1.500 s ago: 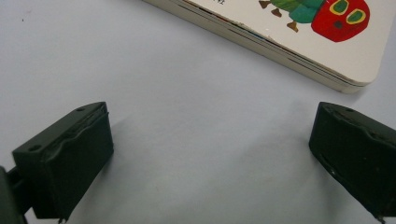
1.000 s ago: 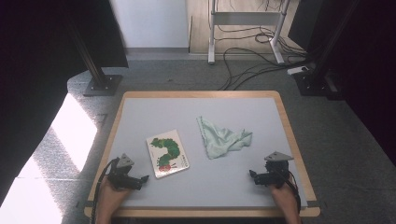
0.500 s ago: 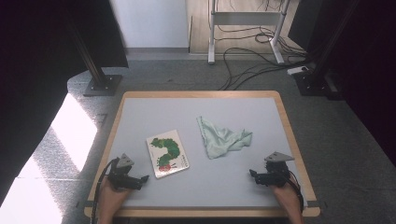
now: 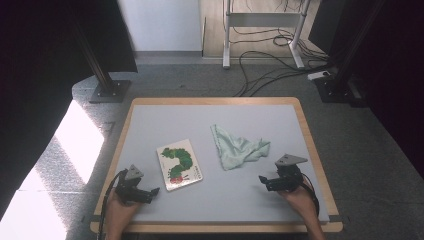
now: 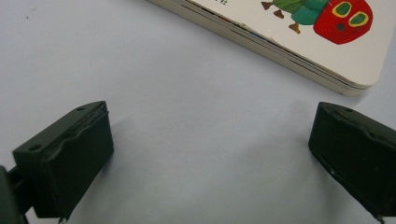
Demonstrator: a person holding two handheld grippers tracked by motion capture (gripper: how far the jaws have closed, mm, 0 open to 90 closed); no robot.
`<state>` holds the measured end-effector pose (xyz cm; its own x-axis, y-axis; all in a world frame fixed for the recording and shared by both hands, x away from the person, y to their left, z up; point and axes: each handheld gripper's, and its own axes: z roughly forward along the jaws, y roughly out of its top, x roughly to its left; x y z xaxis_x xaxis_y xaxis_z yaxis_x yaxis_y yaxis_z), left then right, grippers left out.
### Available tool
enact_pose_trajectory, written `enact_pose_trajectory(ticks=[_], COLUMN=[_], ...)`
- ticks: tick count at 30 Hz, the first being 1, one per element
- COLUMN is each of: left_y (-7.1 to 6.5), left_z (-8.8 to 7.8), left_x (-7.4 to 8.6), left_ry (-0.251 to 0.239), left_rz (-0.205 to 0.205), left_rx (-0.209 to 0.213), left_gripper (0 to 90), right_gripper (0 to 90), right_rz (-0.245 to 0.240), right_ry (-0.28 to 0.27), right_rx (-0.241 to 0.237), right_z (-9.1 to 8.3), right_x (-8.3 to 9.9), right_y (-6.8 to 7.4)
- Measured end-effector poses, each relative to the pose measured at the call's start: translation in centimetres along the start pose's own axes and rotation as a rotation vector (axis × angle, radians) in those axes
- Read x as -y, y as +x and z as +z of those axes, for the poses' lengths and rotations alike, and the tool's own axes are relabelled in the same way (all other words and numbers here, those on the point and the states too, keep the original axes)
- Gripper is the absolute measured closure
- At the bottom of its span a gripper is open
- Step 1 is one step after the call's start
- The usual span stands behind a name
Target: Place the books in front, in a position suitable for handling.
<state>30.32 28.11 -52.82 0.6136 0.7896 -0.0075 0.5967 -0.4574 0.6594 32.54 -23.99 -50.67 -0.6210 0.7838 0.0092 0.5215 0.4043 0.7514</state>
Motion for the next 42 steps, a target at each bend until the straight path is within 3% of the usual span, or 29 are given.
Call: enact_pose_trajectory(ticks=[7, 12, 21, 25, 32, 36, 42], left_y=[0.0, 0.0, 0.0, 0.0, 0.0, 0.0, 0.0], left_z=[0.0, 0.0, 0.0, 0.0, 0.0, 0.0, 0.0], left_x=[0.0, 0.0, 0.0, 0.0, 0.0, 0.0, 0.0], left_ry=[0.000, 0.000, 0.000, -0.001, -0.001, -0.001, -0.001], left_rz=[-0.001, -0.001, -0.001, -0.002, -0.002, -0.002, -0.002], left_rx=[-0.001, -0.001, -0.002, -0.002, -0.002, -0.001, -0.002], left_gripper=[0.0, 0.0, 0.0, 0.0, 0.0, 0.0, 0.0], right_gripper=[12.8, 13.1, 12.0, 5.7, 5.1, 10.7, 13.7], right_rz=[-0.056, -0.071, -0.097, -0.094, -0.109, -0.070, -0.065], right_ry=[0.009, 0.004, 0.005, 0.011, 0.038, 0.060, 0.105], right_rx=[-0.029, -0.027, -0.070, -0.080, -0.078, -0.073, -0.070], right_z=[0.9, 1.5, 3.7, 5.3, 7.4, 9.6, 11.8], right_x=[-2.2, -3.2, -5.8, -6.8, -8.0, -8.6, -8.9], right_y=[0.4, 0.4, 0.9, 1.0, 1.0, 0.6, 0.0])
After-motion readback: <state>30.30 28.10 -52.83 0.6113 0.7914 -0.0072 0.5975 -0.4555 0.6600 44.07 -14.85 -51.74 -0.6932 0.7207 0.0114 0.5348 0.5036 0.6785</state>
